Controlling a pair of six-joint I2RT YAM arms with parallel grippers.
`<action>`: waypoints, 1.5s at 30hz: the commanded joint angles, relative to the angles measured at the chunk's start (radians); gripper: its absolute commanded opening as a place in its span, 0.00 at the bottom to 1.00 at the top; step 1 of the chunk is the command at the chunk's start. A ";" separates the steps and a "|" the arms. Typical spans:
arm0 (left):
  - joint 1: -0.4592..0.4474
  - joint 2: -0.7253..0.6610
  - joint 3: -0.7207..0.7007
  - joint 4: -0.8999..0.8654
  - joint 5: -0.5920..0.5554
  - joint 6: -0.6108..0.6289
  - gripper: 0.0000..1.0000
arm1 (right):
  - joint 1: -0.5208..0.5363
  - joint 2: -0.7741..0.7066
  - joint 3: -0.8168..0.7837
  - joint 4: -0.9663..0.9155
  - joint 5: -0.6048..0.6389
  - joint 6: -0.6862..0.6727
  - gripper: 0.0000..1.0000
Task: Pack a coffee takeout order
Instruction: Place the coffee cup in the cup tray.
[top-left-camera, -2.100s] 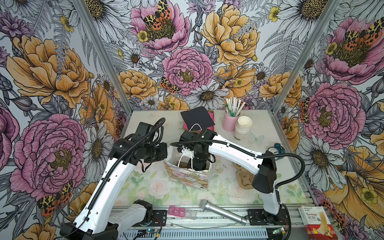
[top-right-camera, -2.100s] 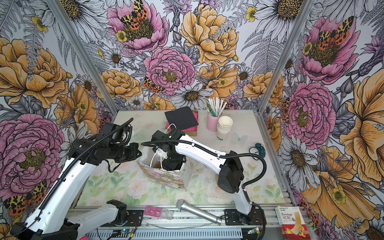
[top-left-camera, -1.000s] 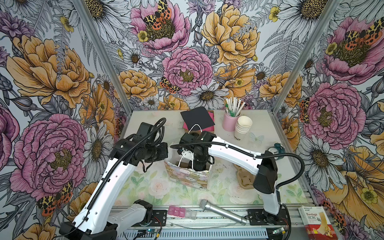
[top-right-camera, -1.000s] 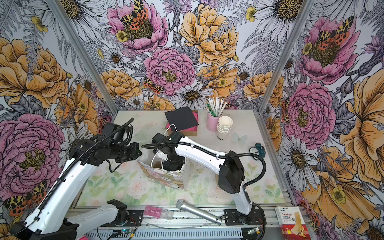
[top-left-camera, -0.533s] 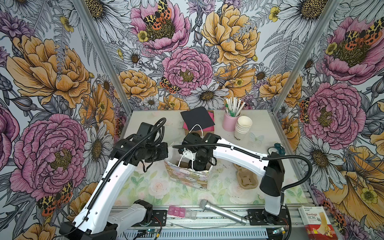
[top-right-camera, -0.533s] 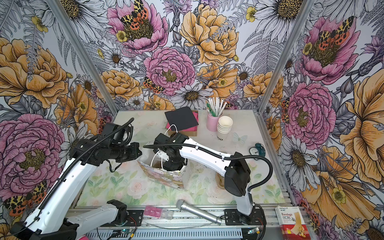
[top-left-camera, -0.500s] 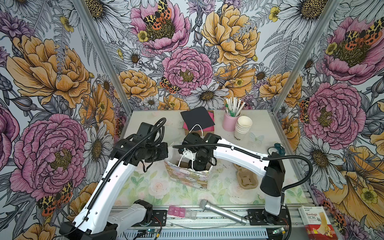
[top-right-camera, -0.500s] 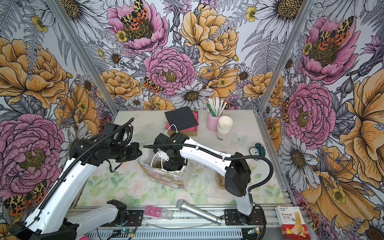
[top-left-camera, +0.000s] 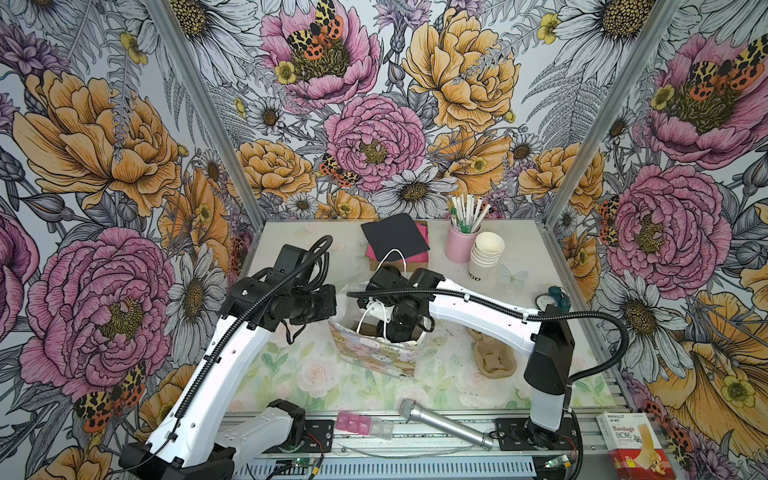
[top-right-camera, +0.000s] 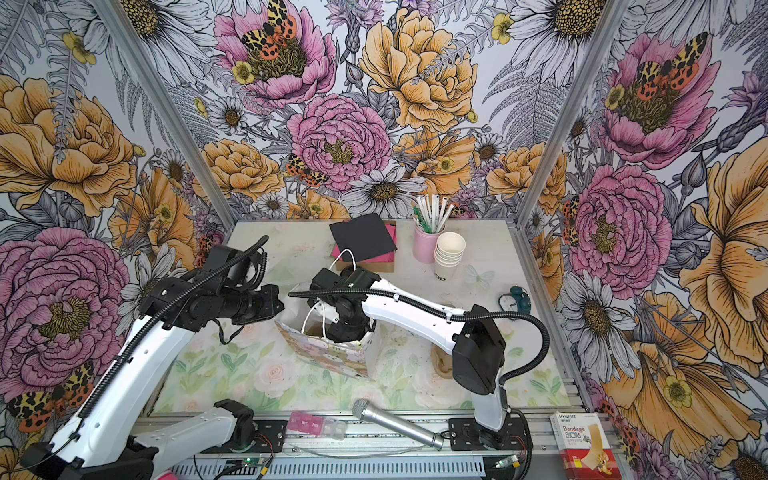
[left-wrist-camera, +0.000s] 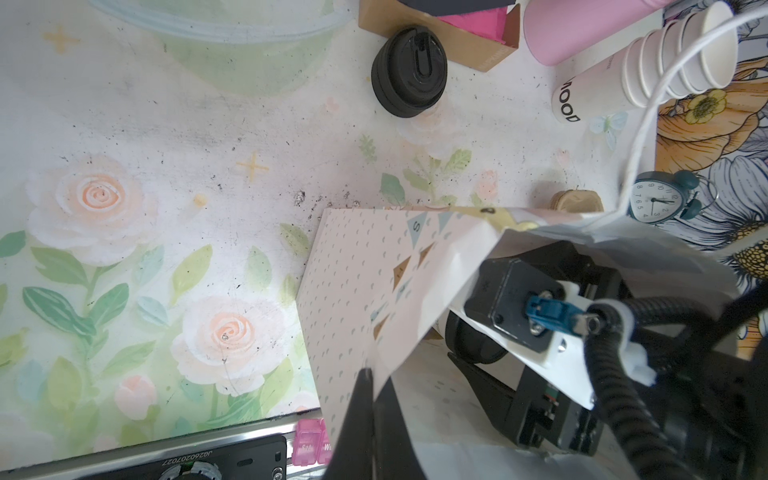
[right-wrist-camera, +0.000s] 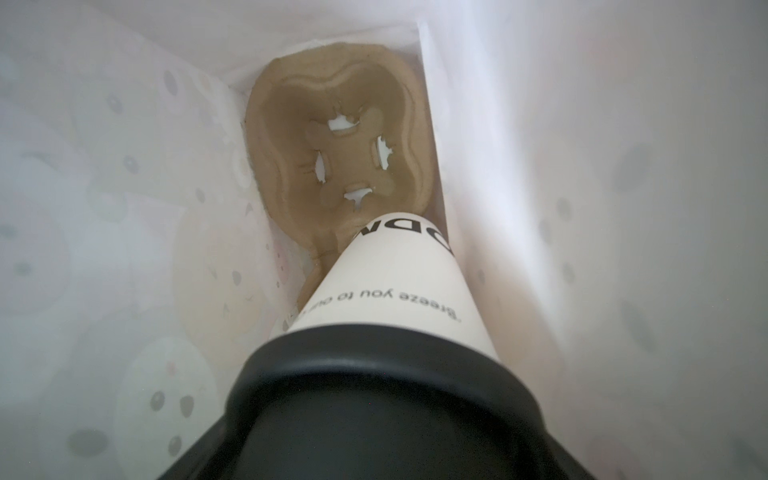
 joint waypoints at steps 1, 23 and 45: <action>-0.006 0.007 0.006 0.024 -0.035 0.012 0.00 | 0.000 -0.015 -0.027 -0.003 0.018 -0.002 0.83; -0.004 0.020 0.012 0.023 -0.067 0.011 0.00 | -0.002 -0.073 -0.098 -0.013 0.024 -0.007 0.83; -0.004 0.017 0.015 0.022 -0.071 0.011 0.00 | 0.001 -0.083 -0.047 -0.001 0.016 0.020 0.83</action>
